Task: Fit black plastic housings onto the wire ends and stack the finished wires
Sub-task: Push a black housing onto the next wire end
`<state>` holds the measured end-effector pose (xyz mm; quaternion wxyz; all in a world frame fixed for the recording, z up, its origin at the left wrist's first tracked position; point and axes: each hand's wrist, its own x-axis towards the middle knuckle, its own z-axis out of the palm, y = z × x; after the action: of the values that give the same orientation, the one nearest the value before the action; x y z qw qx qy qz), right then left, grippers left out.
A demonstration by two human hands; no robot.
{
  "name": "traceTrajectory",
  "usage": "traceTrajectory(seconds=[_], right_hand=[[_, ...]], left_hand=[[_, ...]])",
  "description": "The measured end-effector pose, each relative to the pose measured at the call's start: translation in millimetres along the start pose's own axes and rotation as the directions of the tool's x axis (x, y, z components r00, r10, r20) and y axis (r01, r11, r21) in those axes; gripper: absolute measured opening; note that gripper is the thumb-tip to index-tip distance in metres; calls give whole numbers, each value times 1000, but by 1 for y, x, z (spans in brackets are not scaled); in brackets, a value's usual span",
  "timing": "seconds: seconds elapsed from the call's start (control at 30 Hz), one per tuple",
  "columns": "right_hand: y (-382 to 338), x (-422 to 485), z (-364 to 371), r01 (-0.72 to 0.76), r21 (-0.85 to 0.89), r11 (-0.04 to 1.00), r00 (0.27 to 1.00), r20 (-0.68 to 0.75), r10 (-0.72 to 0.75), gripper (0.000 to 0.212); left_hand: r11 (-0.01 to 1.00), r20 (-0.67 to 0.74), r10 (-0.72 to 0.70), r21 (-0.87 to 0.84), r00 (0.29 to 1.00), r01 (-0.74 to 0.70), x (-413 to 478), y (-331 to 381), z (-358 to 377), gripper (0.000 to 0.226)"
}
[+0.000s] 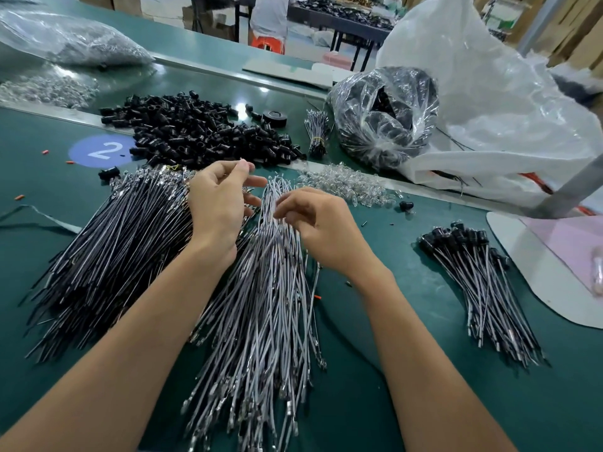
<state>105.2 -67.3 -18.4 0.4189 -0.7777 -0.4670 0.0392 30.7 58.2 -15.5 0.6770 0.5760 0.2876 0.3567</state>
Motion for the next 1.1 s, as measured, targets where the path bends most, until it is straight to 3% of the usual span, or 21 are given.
traceTrajectory(seconds=[0.2,0.27,0.37,0.47,0.6,0.7,0.83,0.93,1.03,1.1], right_hand=[[2,-6,-2,-73,-54,996,986,148,81,63],[3,-7,-4,-88,-71,994,995,41,91,50],[7,-7,-5,-141,-85,986,987,-90,133,12],[9,-8,-2,-247,-137,959,967,19,252,22],[11,-6,-1,-310,-60,949,942,114,315,27],[12,-7,-2,-347,-30,937,932,99,348,26],[12,-6,0,-303,-78,950,953,-30,302,13],[8,-6,2,-226,-40,973,974,23,227,4],[5,-7,7,-241,-96,966,959,130,252,30],[4,-7,6,-273,-75,959,949,145,282,30]], left_hand=[[1000,1,1,9,1000,-1,-1,0,-1,20],[1000,-1,-2,5,1000,2,-1,0,-1,21],[1000,-6,3,15,1000,-3,-1,1,-1,21],[1000,-6,7,27,1000,-6,-2,0,-1,21],[1000,-4,0,18,1000,0,-2,0,0,21],[999,8,11,41,1000,-12,-1,2,-1,17],[985,48,96,139,994,-102,1,8,-3,11],[967,56,163,190,985,-171,2,9,-4,10],[933,85,240,256,967,-254,3,12,-3,11],[886,154,260,355,953,-299,5,17,-6,12]])
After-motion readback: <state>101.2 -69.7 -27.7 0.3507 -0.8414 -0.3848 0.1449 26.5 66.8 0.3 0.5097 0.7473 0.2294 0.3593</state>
